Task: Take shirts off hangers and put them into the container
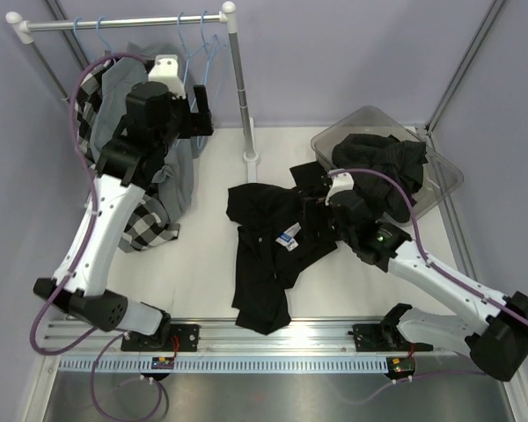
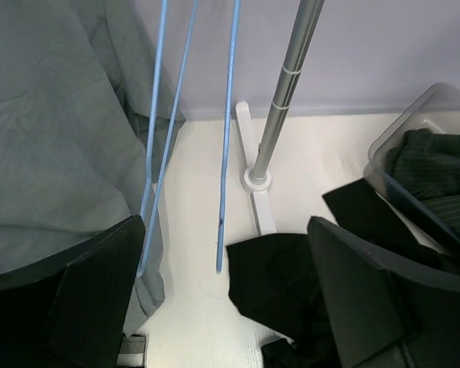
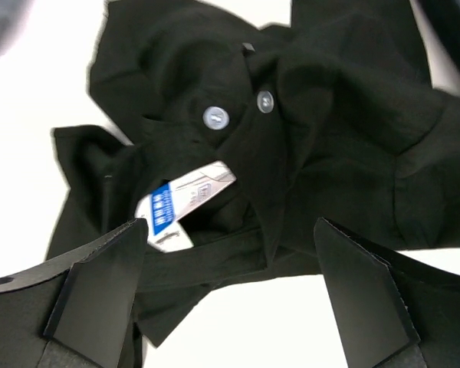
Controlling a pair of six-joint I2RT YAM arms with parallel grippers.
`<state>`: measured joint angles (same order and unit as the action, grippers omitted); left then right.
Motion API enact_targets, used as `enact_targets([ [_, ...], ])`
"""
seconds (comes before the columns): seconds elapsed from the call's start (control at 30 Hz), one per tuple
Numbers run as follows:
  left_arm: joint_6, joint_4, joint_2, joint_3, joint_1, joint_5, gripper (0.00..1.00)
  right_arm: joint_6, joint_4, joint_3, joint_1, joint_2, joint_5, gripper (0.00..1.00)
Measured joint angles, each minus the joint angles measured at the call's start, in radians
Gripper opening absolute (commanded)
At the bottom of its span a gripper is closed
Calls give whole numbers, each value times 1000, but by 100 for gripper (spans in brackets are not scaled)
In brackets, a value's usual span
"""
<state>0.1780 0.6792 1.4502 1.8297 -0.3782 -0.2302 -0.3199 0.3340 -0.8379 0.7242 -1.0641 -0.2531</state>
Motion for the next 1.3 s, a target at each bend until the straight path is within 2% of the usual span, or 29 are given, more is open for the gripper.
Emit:
enact_targets([
  [0.23, 3, -20, -304, -161, 0, -3, 99, -85, -1, -56, 0, -254, -26, 99],
  [0.4, 3, -73, -510, -380, 0, -19, 99, -132, -27, -111, 0, -436, -17, 100],
  [0.6, 2, -136, -656, -654, 1, -87, 99, -204, -31, -203, 0, -643, -17, 99],
  [0.67, 0, -143, -673, -715, 1, -106, 99, -227, -29, -219, 0, -692, -17, 95],
  [0.73, -5, -161, -687, -764, 1, -122, 99, -246, -27, -238, 0, -735, -18, 88],
  [0.83, -13, -170, -704, -796, 1, -138, 99, -265, -16, -270, 0, -761, -27, 63],
  [0.87, -14, -179, -710, -799, 1, -141, 99, -271, -16, -275, 0, -768, -27, 46],
  [0.97, -18, -205, -724, -802, 1, -148, 99, -286, -17, -279, 0, -778, -35, 18],
  [1.0, -20, -212, -730, -804, 1, -149, 99, -288, -24, -275, 0, -777, -34, 5],
  [1.03, -20, -218, -736, -806, 1, -150, 99, -292, -35, -268, 0, -774, -33, 0],
  [1.23, -21, -230, -756, -811, 1, -161, 99, -235, -33, -209, 0, -664, -34, 0],
  [1.3, -21, -233, -760, -811, 1, -162, 99, -193, 1, -223, 0, -556, -34, 0],
])
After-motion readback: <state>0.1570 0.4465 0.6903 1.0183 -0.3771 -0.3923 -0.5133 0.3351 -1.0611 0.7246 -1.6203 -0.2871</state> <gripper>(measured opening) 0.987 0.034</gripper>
